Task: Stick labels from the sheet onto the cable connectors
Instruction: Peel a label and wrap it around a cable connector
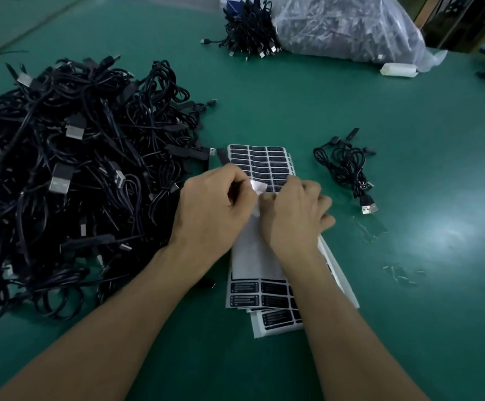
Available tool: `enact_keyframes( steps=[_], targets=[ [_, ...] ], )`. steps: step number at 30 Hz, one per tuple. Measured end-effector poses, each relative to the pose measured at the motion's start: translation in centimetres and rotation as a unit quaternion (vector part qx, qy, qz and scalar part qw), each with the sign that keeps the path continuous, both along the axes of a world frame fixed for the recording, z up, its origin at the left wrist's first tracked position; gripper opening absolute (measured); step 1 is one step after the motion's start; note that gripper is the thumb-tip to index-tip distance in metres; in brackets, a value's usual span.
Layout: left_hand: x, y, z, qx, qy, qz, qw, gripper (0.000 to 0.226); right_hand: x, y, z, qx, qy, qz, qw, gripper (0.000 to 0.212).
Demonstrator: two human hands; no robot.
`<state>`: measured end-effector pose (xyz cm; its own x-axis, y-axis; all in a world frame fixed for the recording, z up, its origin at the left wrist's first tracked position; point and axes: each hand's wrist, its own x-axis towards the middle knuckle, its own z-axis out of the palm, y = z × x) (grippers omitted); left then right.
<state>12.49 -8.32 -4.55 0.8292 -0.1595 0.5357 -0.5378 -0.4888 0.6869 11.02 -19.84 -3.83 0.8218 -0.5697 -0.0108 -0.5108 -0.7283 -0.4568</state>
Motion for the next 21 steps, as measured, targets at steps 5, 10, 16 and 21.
enact_keyframes(
  steps=[5,10,16,21],
  targets=[
    [0.1,0.2,-0.1,-0.009,0.003,0.002,1.0,0.012,1.0,0.0,0.7,0.03,0.026,0.043,0.998,0.029],
    [0.1,0.1,0.0,-0.019,0.008,0.001,1.0,0.013,1.4,-3.4,2.9,0.066,-0.068,0.131,0.987,0.03],
    [0.0,0.2,-0.1,-0.035,-0.004,0.002,0.999,0.015,0.0,-3.6,2.3,0.191,-0.286,0.099,0.934,0.016],
    [0.2,0.2,-0.3,-0.007,-0.04,-0.009,0.999,0.014,-0.4,-3.4,2.2,0.443,-0.219,0.058,0.868,0.037]
  ],
)
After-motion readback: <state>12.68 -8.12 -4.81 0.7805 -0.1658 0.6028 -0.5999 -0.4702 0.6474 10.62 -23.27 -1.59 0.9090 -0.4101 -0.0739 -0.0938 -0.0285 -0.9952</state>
